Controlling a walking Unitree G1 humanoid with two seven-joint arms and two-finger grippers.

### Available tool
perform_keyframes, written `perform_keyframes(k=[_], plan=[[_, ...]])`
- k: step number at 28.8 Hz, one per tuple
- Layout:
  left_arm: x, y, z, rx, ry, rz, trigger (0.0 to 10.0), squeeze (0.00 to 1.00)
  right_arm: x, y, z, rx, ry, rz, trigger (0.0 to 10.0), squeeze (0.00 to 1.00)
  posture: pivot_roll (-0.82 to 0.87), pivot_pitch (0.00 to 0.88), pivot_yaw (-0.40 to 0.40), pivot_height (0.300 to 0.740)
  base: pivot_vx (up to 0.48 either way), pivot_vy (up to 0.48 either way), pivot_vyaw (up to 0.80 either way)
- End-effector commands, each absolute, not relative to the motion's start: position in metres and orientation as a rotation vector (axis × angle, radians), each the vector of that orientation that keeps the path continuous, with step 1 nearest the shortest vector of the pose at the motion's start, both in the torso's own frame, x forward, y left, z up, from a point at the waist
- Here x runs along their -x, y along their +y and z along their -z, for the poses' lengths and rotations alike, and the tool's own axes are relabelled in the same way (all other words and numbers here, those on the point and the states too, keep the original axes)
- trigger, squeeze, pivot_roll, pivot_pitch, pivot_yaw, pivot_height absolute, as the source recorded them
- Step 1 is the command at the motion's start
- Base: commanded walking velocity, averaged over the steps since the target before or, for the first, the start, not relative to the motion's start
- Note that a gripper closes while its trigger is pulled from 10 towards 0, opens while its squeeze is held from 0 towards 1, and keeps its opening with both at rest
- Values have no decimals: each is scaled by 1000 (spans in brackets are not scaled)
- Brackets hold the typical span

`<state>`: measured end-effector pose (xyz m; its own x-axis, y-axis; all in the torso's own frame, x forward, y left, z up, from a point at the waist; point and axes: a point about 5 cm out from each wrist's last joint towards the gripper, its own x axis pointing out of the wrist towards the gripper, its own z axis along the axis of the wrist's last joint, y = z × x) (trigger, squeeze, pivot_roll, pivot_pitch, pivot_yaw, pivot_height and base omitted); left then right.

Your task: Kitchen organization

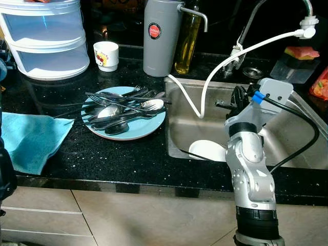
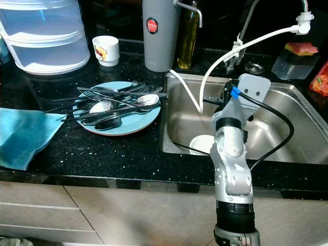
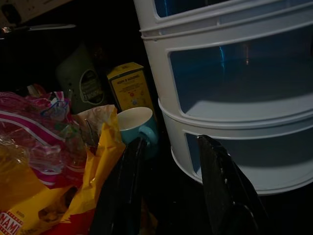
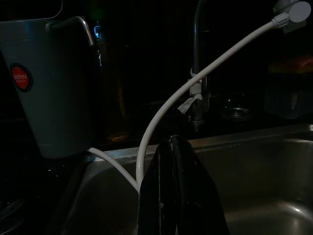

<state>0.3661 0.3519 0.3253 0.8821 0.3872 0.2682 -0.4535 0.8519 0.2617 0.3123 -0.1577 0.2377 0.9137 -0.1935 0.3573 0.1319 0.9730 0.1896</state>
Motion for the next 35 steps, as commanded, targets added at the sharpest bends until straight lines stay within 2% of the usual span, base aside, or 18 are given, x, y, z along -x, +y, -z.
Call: perform_keyframes(k=[1, 27, 35], plan=[[-365, 355, -327, -329, -204, -448, 10000, 0, -311, -161, -239, -171, -384, 182, 10000, 0, 233, 0, -58, 740, 0, 0, 0], [-366, 354, -320, -328, -194, -418, 10000, 0, -313, -160, -241, -178, -391, 175, 10000, 0, 239, 0, -61, 740, 0, 0, 0], [-364, 352, -338, -328, -265, -420, 10000, 0, -314, -160, -242, -177, -394, 172, 10000, 0, 239, 0, -64, 740, 0, 0, 0]])
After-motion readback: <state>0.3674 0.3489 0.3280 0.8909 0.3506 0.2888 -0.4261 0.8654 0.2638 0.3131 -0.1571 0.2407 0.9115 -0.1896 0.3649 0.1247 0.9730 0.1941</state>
